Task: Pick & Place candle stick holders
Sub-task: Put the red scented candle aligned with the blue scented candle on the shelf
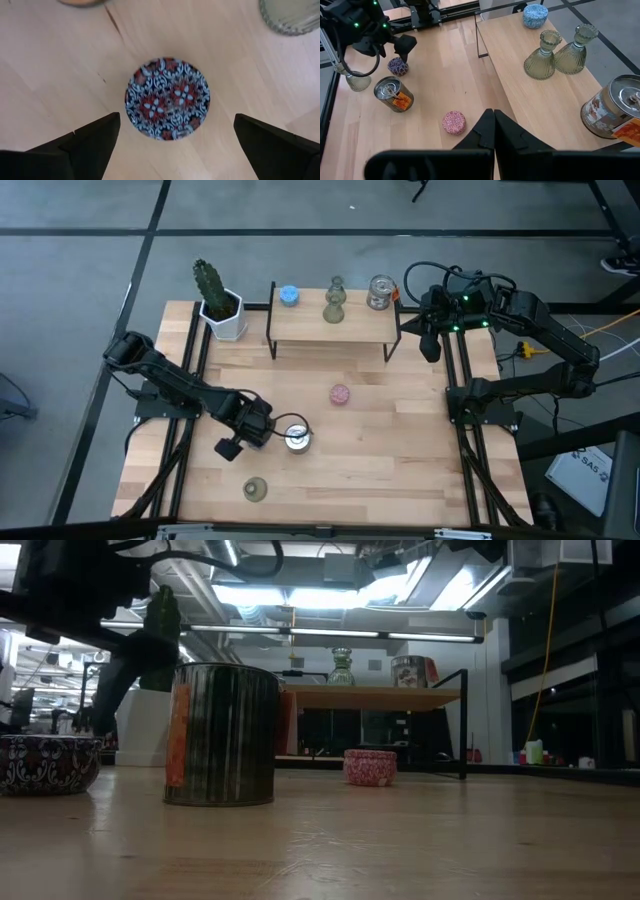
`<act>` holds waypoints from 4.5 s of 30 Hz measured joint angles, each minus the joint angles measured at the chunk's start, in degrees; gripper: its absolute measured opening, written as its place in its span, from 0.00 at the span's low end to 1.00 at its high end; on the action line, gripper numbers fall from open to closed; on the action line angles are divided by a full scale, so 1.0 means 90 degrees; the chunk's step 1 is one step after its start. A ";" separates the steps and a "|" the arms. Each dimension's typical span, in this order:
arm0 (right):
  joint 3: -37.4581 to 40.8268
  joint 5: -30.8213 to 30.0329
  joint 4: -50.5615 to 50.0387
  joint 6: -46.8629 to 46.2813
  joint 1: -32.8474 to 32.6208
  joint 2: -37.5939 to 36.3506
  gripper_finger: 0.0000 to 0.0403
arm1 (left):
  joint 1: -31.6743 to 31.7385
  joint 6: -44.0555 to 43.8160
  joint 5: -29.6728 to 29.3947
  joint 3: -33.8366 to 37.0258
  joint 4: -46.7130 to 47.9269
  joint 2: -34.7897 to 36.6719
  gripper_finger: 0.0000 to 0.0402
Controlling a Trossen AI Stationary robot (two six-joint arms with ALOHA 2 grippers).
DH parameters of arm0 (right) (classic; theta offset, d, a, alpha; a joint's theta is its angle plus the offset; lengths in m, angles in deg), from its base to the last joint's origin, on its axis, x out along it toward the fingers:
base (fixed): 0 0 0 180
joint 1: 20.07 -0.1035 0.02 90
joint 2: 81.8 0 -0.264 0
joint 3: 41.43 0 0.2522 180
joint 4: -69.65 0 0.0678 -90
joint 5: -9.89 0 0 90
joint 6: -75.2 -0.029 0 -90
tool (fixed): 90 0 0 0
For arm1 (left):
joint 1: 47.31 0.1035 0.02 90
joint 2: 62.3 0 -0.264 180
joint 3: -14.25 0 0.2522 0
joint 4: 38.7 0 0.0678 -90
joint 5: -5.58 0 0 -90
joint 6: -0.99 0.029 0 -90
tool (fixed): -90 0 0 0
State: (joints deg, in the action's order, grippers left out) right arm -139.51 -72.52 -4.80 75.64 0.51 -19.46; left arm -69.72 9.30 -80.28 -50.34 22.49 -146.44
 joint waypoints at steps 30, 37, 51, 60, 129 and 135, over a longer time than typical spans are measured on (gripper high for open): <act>0.0000 0.0007 -0.0129 -0.0024 -0.0001 -0.0002 0.00 | -0.0007 0.0158 0.0107 -0.0002 -0.0489 -0.0734 0.97; 0.0000 0.0007 -0.0271 -0.0024 -0.0001 -0.0002 0.00 | -0.0007 0.0158 0.0109 -0.0002 -0.0487 -0.0741 0.97; 0.0000 0.0007 -0.0279 -0.0022 -0.0001 -0.0001 0.00 | -0.0007 0.0151 0.0109 -0.0002 -0.0460 -0.0741 0.97; 0.0000 0.0005 -0.0283 -0.0022 -0.0001 0.0000 0.00 | -0.0005 0.0140 0.0040 -0.0002 -0.0460 -0.0741 0.95; 0.0000 0.0002 -0.0224 -0.0022 0.0001 -0.0002 0.00 | 0.1296 0.0112 -0.0010 -0.1461 0.0942 -0.0736 0.73; 0.0000 0.0002 -0.0227 -0.0022 -0.0001 -0.0002 0.00 | 0.1836 0.0158 -0.0007 -0.1931 0.1220 -0.0736 0.74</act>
State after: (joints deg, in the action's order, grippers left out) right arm -139.51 -72.50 -6.85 75.45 0.51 -19.47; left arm -53.20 10.73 -80.35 -67.72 33.46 -153.06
